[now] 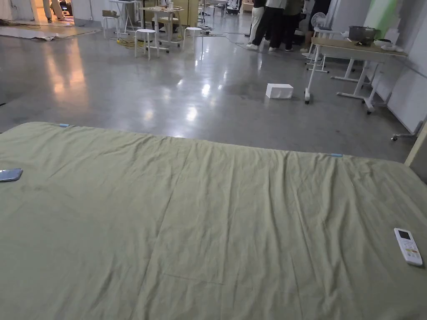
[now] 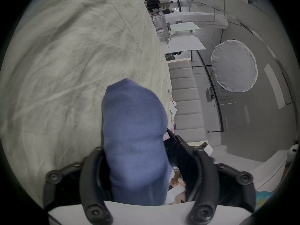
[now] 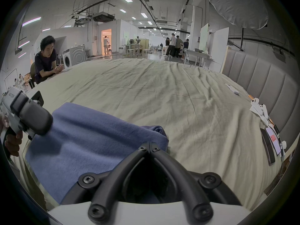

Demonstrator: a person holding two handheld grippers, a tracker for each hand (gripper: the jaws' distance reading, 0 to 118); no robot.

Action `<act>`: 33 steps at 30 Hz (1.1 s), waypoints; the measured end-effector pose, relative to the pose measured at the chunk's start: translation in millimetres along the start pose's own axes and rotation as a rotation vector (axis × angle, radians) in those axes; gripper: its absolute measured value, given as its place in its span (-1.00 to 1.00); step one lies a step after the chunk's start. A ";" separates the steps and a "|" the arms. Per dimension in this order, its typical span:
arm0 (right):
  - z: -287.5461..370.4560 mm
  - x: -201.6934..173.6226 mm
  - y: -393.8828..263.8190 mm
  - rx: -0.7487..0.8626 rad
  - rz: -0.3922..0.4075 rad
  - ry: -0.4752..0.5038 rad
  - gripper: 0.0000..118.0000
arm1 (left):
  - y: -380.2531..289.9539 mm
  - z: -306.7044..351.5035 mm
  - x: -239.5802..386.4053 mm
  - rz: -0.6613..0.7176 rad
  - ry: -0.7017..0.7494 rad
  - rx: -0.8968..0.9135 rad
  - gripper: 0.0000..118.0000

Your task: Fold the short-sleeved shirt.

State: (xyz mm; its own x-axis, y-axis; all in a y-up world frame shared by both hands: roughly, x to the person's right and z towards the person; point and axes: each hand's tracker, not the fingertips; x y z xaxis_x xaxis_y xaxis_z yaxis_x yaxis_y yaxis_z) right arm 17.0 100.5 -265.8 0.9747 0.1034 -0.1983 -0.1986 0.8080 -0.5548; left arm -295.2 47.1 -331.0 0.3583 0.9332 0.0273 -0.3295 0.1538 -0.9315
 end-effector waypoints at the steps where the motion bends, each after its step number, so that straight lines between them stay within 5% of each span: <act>1: -1.8 -0.4 -1.2 0.001 0.002 -0.004 -1.00 | 0.8 -0.6 -1.0 -0.029 0.041 -0.006 -0.21; 7: -6.0 -0.6 -2.9 0.002 0.010 -0.014 -1.00 | 2.4 1.2 9.2 -0.047 0.021 -0.006 -0.56; 20: 8.2 16.3 29.5 0.091 -0.015 -0.063 -1.00 | 35.4 70.0 66.5 -0.110 0.006 -0.009 -0.62; 25: 30.5 31.9 72.7 0.190 -0.094 -0.069 -1.00 | 63.0 150.0 61.8 -0.163 0.165 0.015 -0.62; 33: 48.1 59.3 135.2 0.373 -0.028 -0.131 -1.00 | 109.2 269.2 60.1 -0.132 0.428 0.092 -0.62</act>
State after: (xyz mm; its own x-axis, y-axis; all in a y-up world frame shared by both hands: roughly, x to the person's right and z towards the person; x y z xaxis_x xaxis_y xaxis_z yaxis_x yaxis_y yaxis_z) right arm 52.9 243.7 -313.8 0.9888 0.1322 -0.0688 -0.1444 0.9642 -0.2224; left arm -544.8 207.4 -333.5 0.7246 0.6886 -0.0269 -0.3263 0.3084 -0.8936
